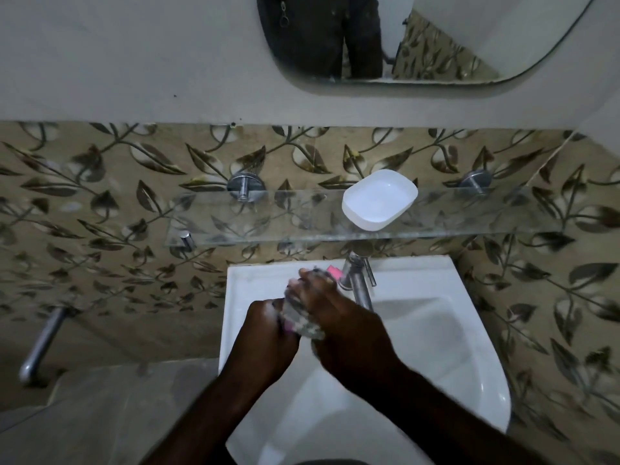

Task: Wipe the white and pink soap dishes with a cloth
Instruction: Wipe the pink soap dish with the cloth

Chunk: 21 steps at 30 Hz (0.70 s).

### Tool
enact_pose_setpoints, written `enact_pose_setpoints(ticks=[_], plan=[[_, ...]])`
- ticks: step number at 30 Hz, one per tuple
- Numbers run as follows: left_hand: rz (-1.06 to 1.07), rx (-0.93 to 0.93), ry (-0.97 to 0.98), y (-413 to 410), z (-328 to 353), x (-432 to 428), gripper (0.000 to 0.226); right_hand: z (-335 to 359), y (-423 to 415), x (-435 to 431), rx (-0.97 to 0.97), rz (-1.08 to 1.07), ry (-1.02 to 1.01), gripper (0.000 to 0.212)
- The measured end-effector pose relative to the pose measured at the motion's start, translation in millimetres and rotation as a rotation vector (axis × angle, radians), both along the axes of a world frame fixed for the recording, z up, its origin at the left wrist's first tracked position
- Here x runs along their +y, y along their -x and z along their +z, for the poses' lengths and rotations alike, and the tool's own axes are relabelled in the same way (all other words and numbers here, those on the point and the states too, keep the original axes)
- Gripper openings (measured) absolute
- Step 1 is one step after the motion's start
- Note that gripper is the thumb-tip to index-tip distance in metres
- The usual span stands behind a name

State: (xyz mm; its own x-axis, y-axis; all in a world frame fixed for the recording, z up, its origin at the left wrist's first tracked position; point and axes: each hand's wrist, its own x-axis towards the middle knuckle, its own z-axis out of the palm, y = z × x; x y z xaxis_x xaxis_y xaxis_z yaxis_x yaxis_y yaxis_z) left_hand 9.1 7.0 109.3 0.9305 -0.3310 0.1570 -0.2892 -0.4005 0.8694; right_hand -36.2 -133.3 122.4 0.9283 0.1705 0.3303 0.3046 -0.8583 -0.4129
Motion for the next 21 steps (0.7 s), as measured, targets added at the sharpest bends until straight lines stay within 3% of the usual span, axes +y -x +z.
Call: enact_pose_setpoints(ticks=[4,6,9,11,14,15,18,21], plan=[[0.051,0.035,-0.062,3,-6,0,0.036,2,-16,-24,0.074,-0.204,-0.206,0.057],[0.030,0.023,-0.047,3,-4,0,0.036,1,-7,-5,0.122,-0.143,-0.154,0.058],[-0.034,0.033,0.070,7,3,5,0.016,0,15,19,0.042,0.039,-0.013,0.057],[-0.056,-0.020,0.082,10,2,10,0.030,3,12,12,-0.047,0.077,0.005,0.052],[-0.009,-0.029,-0.020,15,-2,17,0.047,7,-1,-7,-0.020,-0.055,-0.035,0.049],[-0.009,-0.014,-0.018,15,-2,20,0.041,6,-4,-13,0.053,-0.108,-0.181,0.047],[-0.045,0.053,0.082,18,1,25,0.027,5,-8,-24,0.376,-0.171,-0.895,0.030],[-0.098,0.130,0.201,20,4,25,0.034,-1,-4,-35,0.513,-0.134,-1.218,0.029]])
